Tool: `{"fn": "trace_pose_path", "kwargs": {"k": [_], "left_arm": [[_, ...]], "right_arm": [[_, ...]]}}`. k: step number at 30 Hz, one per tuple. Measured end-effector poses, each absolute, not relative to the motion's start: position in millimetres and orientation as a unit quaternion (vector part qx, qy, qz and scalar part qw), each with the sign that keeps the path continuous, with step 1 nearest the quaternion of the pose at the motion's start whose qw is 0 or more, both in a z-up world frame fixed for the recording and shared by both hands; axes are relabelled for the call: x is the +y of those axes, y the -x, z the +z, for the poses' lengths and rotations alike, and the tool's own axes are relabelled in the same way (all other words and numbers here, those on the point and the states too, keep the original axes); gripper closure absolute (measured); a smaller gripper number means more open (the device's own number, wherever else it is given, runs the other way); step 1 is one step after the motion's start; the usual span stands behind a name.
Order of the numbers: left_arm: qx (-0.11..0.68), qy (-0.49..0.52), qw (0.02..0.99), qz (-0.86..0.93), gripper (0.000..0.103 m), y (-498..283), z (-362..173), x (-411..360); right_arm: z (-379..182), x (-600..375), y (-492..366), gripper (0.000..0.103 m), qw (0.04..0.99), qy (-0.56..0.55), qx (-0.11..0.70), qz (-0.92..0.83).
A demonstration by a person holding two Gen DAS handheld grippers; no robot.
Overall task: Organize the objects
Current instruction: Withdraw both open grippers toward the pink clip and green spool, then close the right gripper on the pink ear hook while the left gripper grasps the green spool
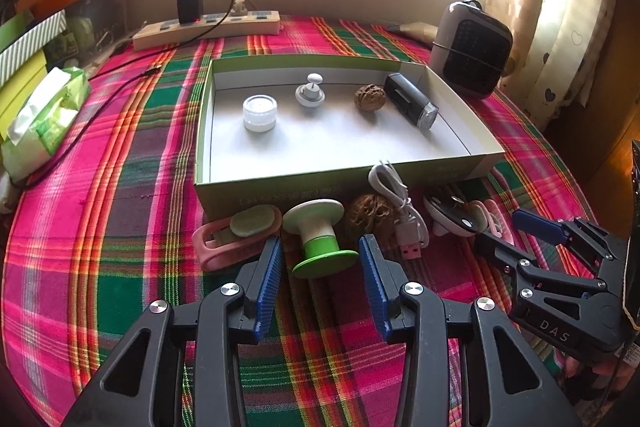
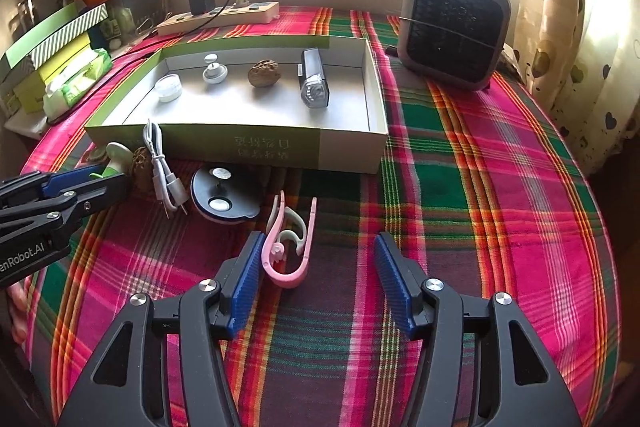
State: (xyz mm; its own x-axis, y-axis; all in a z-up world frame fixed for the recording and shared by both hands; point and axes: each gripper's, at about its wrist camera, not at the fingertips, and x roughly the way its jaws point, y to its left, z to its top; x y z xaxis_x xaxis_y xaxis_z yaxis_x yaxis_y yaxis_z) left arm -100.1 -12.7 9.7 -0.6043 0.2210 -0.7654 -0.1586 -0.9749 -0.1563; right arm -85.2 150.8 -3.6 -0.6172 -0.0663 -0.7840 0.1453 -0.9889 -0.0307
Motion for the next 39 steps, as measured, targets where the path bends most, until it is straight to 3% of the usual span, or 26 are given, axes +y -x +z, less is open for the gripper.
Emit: {"fn": "trace_pose_path", "kwargs": {"k": [5, 7, 14, 24, 39], "left_arm": [[-0.045, 0.432, 0.107, 0.894, 0.066, 100.4, 8.6, -14.9], [-0.048, 0.431, 0.108, 0.895, 0.071, 99.8, 9.3, -15.6], [-0.053, 0.43, 0.109, 0.895, 0.072, 95.8, 9.4, -17.9], [-0.05, 0.431, 0.122, 0.893, 0.072, 81.3, 10.4, -18.4], [-0.045, 0.432, 0.124, 0.892, 0.072, 70.8, 8.2, -19.3]], "right_arm": [[-3.4, 151.7, 85.9, 0.046, 0.054, -0.434, 0.042, -0.898], [-3.5, 152.5, 85.5, 0.046, 0.051, -0.433, 0.042, -0.899], [-3.7, 153.1, 84.3, 0.047, 0.054, -0.433, 0.04, -0.899], [-2.8, 153.0, 81.5, 0.079, 0.064, -0.429, 0.036, -0.9], [-2.6, 150.4, 71.6, 0.08, 0.075, -0.429, 0.041, -0.899]]}}
